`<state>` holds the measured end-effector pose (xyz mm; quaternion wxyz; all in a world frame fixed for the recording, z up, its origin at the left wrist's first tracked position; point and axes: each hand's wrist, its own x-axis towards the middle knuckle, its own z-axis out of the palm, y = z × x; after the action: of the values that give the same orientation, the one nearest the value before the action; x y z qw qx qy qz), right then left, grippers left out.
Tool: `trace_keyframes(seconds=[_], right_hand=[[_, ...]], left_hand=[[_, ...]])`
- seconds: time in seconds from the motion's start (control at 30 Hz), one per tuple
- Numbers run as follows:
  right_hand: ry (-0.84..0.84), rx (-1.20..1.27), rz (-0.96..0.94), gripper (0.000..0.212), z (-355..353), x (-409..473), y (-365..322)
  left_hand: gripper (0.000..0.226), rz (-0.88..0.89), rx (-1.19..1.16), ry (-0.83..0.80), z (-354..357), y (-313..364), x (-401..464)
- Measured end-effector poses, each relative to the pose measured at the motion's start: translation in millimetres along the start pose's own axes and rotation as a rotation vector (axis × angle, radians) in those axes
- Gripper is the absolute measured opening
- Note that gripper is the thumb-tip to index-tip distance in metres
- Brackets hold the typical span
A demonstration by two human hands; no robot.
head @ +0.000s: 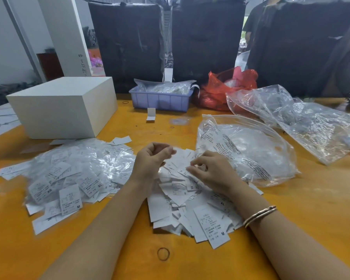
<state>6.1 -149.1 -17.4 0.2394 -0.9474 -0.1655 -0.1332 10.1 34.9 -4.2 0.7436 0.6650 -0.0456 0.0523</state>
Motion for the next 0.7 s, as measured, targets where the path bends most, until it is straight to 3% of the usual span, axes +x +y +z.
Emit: trace_keyframes(seconds=[0.13, 0.37, 0.5, 0.7], right_hand=[[-0.069, -0.116, 0.006, 0.04, 2.3, 2.3, -1.0], [-0.037, 0.257, 0.166, 0.016, 1.8, 3.0, -3.3], [-0.02, 0.266, 0.152, 0.012, 0.8, 2.5, -3.7], [0.191, 0.322, 0.119, 0.014, 3.2, -0.2, -2.6]], left_hand=[[0.014, -0.007, -0.006, 0.037, 0.9, -2.2, 0.7], [0.012, -0.009, 0.009, 0.023, 0.7, -3.4, 1.5], [0.005, -0.012, 0.012, 0.023, 0.8, -2.4, 1.0], [0.007, -0.016, 0.05, 0.032, 2.8, -0.4, -1.5]])
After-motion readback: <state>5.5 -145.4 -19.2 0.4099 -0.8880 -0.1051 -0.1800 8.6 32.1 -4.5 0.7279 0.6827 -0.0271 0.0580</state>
